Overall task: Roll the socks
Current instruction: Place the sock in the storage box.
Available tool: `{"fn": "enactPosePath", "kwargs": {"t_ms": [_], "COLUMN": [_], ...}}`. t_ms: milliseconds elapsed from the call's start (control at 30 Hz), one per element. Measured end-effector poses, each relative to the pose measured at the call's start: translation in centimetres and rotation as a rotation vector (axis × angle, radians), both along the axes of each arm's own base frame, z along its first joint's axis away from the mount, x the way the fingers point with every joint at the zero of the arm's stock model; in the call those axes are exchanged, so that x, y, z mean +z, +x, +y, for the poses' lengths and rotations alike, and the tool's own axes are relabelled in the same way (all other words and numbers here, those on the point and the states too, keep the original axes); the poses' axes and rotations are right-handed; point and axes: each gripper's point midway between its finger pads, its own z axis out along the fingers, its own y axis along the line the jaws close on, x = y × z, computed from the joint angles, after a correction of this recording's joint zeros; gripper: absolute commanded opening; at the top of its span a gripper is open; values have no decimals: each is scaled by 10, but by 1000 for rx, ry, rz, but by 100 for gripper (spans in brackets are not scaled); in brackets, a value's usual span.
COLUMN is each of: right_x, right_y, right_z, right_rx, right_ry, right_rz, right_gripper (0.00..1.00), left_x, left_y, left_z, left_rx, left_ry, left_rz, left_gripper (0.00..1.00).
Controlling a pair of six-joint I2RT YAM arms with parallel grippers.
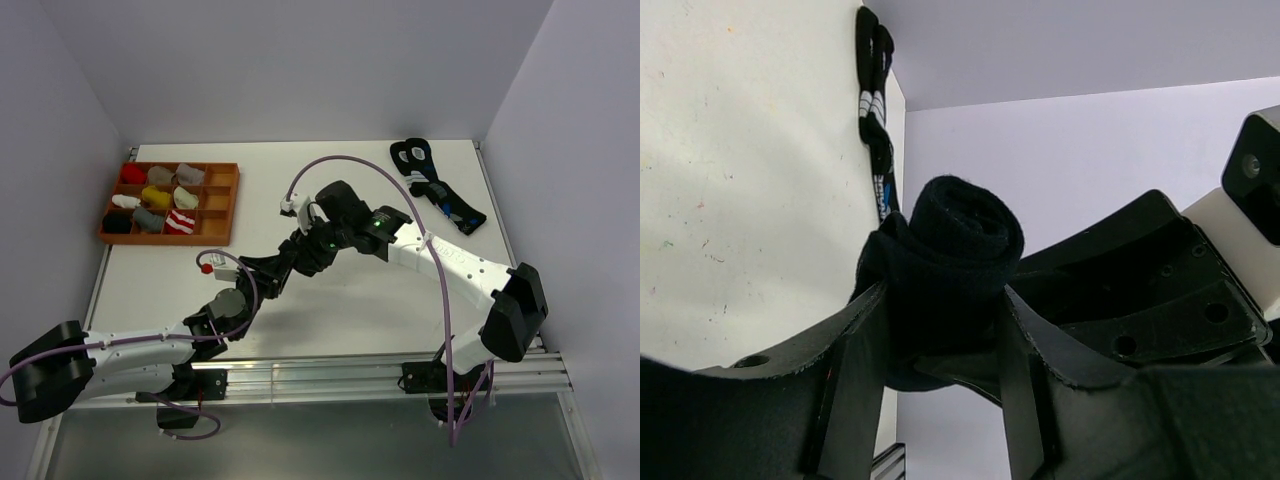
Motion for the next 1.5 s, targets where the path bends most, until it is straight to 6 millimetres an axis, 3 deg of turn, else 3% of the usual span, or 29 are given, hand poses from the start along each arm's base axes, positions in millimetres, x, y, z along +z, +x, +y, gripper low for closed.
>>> {"fn": "enactPosePath", "kwargs": {"t_ms": [233, 500, 700, 833, 1000, 1367, 1500], "right_x": [2, 4, 4, 3, 2, 4, 7], "right_y": [-6, -13, -14, -15, -16, -17, -18], "right_z": [3, 6, 6, 4, 3, 1, 0], "right_rx": [38, 79, 103, 114, 121, 134, 138], "right_ry": [23, 39, 40, 33, 22, 11, 14], "right_rz": [20, 33, 24, 16, 9, -20, -32], "right_gripper": [11, 11, 11, 11, 11, 12, 19], "left_x": [2, 3, 4, 4, 5, 6, 9], "left_y": [0, -2, -2, -2, -2, -3, -4], "left_z": [1, 2, 1, 2, 1, 0, -1], "left_rx": [-1, -7, -12, -12, -16, -27, -33], "left_ry": [22, 26, 30, 40, 44, 46, 42], "left_rz": [-18, -44, -55, -60, -65, -73, -85], "left_gripper": [56, 53, 42, 18, 0, 0, 0]}}
